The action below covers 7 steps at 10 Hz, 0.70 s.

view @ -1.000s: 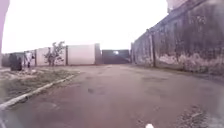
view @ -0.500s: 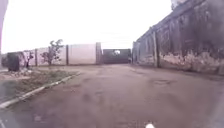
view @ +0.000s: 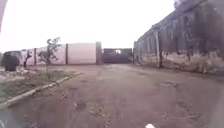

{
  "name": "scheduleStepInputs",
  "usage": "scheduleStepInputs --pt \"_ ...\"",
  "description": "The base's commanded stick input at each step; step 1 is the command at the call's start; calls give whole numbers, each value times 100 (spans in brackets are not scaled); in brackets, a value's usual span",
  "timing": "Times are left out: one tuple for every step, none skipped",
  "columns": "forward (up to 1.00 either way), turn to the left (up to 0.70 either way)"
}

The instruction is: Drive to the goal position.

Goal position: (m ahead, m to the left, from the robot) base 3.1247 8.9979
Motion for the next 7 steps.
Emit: scheduleStepInputs --pt "70 0" --pt "70 0" --pt "70 0" --pt "70 0" --pt "70 0" --pt "70 0" --pt "70 0"
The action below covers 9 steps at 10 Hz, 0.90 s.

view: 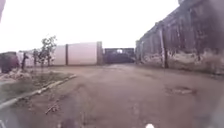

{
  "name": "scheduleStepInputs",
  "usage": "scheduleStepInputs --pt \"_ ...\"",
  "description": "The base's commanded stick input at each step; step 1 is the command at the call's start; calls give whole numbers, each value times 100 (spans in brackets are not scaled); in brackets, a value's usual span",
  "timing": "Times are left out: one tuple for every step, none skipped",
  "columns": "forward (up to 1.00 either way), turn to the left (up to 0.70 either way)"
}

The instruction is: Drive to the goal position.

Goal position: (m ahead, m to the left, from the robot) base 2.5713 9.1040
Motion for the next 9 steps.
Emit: scheduleStepInputs --pt "70 0" --pt "70 0" --pt "70 0" --pt "70 0" --pt "70 0" --pt "70 0" --pt "70 0" --pt "70 0" --pt "70 0"
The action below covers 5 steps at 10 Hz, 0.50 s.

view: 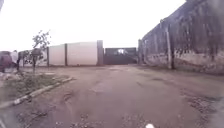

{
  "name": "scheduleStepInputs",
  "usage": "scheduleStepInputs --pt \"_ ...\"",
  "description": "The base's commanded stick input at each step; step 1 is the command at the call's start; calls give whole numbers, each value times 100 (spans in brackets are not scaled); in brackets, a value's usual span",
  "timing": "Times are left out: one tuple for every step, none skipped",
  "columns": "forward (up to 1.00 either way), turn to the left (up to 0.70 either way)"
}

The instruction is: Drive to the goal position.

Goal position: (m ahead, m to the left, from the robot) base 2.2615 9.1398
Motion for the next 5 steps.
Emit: scheduleStepInputs --pt "70 0" --pt "70 0" --pt "70 0" --pt "70 0" --pt "70 0"
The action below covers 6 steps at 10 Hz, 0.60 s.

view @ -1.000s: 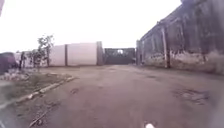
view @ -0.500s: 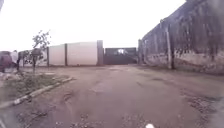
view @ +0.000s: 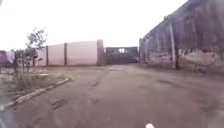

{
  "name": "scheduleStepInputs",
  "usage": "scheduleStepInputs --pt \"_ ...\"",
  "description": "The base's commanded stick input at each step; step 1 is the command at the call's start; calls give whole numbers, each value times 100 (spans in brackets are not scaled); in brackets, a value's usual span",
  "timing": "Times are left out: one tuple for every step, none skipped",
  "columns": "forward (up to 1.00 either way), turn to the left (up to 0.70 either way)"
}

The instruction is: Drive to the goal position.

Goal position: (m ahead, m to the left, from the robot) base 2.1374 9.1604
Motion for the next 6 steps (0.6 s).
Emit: scheduleStepInputs --pt "70 0" --pt "70 0" --pt "70 0" --pt "70 0" --pt "70 0" --pt "70 0"
